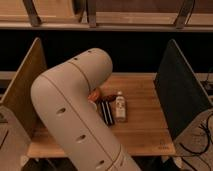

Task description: Wipe the white sponge on the table

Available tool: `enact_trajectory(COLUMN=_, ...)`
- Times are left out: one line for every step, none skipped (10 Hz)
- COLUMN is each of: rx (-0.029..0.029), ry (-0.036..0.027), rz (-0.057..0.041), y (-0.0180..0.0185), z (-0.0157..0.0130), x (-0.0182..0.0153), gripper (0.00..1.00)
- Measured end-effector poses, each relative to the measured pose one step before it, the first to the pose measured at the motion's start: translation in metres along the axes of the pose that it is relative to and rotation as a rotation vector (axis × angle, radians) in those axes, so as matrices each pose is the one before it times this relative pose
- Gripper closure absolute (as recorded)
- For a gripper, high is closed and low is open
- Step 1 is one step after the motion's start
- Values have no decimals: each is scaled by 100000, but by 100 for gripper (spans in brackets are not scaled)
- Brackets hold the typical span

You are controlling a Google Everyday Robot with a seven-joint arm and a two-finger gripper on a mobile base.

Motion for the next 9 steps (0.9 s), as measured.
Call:
enact_trajectory(rx=-364, ry=-246, rz=247, y=-14, z=204, x=-181, gripper=27)
enact_trajectory(rx=-251, ry=-323, rz=-36, y=16, z=77, x=-136, gripper=35)
enact_trajectory(rx=-437, ry=-437, rz=-296, y=41, z=140, x=-122, gripper=47)
enact_trajectory(rx=-368, ry=-259, rz=-95, y=57, z=106, x=-59, gripper=55)
enact_trajectory(rx=-468, ry=-278, rz=-8, y=66, z=123, x=-17, gripper=66)
enact_trajectory(rx=-357, ry=-160, rz=11, y=40, z=98, x=14, gripper=76)
enact_trajectory(rx=-220, ry=-177, rz=-3, y=11, z=47, x=0, gripper=87)
enact_trajectory(rx=80, ry=-111, rz=-3, y=-42, z=-9, x=13, gripper=94)
enact_trajectory(rx=1441, ry=-40, rz=-861, y=-204, z=-403, x=-113, gripper=98)
